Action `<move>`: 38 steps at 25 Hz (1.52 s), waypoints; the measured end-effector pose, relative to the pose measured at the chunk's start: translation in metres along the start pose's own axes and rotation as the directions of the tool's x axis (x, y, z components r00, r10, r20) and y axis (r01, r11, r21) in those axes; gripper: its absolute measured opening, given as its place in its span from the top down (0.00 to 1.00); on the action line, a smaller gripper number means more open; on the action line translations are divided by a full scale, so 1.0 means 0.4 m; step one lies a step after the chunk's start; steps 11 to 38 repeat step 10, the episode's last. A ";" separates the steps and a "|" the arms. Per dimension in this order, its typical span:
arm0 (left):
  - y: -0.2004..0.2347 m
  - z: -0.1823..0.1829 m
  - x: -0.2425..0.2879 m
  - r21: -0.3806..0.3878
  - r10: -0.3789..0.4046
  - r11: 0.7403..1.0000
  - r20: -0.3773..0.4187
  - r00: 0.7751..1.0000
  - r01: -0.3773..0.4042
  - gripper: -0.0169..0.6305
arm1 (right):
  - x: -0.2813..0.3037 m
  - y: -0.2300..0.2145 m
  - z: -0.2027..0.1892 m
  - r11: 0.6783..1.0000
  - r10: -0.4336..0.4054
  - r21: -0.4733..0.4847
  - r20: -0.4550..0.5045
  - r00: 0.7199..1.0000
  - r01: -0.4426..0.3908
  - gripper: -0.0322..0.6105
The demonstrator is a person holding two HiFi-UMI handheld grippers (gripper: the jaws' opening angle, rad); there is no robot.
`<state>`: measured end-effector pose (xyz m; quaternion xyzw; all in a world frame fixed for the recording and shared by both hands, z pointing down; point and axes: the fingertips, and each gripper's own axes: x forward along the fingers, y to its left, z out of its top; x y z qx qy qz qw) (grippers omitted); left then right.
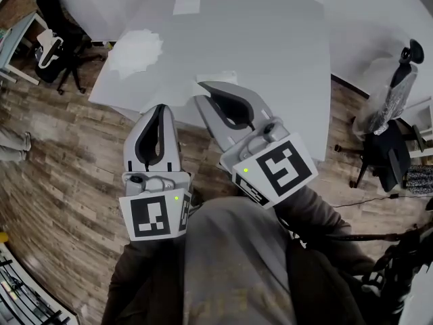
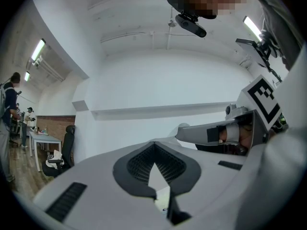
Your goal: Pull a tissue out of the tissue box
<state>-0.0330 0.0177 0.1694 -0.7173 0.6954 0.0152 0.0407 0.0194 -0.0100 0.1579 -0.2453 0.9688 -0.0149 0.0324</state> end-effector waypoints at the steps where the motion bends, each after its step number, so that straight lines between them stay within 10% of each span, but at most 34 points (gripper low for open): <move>1: -0.002 -0.001 0.001 -0.001 0.001 1.000 -0.002 1.000 -0.001 0.98 | -0.002 -0.002 0.000 1.000 0.000 0.000 -0.001 1.000 0.000 0.95; 38: -0.009 -0.014 0.009 -0.009 0.010 1.000 -0.009 1.000 -0.010 0.98 | -0.011 -0.020 -0.015 1.000 -0.005 0.003 -0.006 1.000 0.005 0.95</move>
